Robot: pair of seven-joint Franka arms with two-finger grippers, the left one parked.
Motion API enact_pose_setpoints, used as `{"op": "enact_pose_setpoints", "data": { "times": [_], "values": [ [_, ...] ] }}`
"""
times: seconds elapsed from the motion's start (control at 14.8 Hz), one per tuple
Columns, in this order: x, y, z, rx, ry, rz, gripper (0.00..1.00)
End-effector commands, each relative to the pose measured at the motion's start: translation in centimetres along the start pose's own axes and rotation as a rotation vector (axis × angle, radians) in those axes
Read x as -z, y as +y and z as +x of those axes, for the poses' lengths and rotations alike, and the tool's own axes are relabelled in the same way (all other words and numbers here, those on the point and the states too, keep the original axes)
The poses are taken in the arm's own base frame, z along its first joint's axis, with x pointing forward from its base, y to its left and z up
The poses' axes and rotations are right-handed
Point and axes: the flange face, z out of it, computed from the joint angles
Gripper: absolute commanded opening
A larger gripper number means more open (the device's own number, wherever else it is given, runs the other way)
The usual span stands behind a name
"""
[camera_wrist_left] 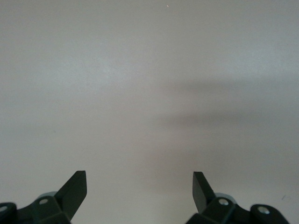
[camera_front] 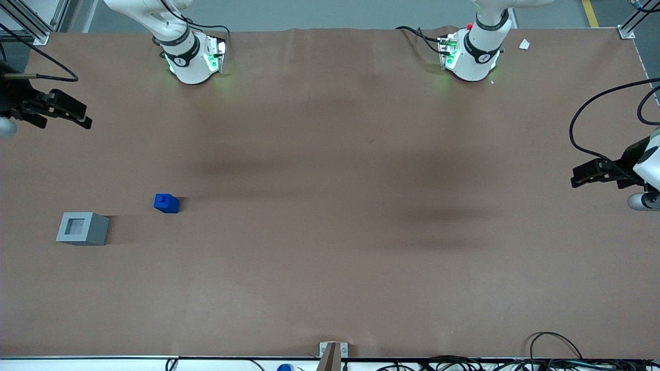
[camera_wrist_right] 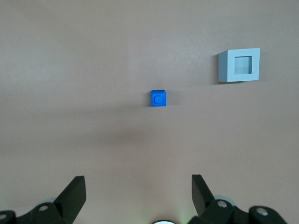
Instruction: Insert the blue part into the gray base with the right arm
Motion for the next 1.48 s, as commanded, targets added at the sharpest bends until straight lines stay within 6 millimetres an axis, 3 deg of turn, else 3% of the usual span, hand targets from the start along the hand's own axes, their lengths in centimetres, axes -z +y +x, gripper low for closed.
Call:
{"op": "enact_pose_setpoints", "data": {
  "times": [0.0,0.67,0.94,1.15,1.42],
  "values": [
    [0.1,0.0,0.2,0.013,0.006,-0.005,1.0],
    [-0.5,0.2,0.2,-0.004,-0.006,-0.009,1.0],
    [-4.4,1.1,0.9,-0.021,-0.027,-0.01,1.0],
    [-8.9,1.5,1.6,-0.028,-0.036,-0.01,1.0],
    [-13.3,2.3,2.6,-0.034,-0.073,-0.013,1.0]
  ]
}}
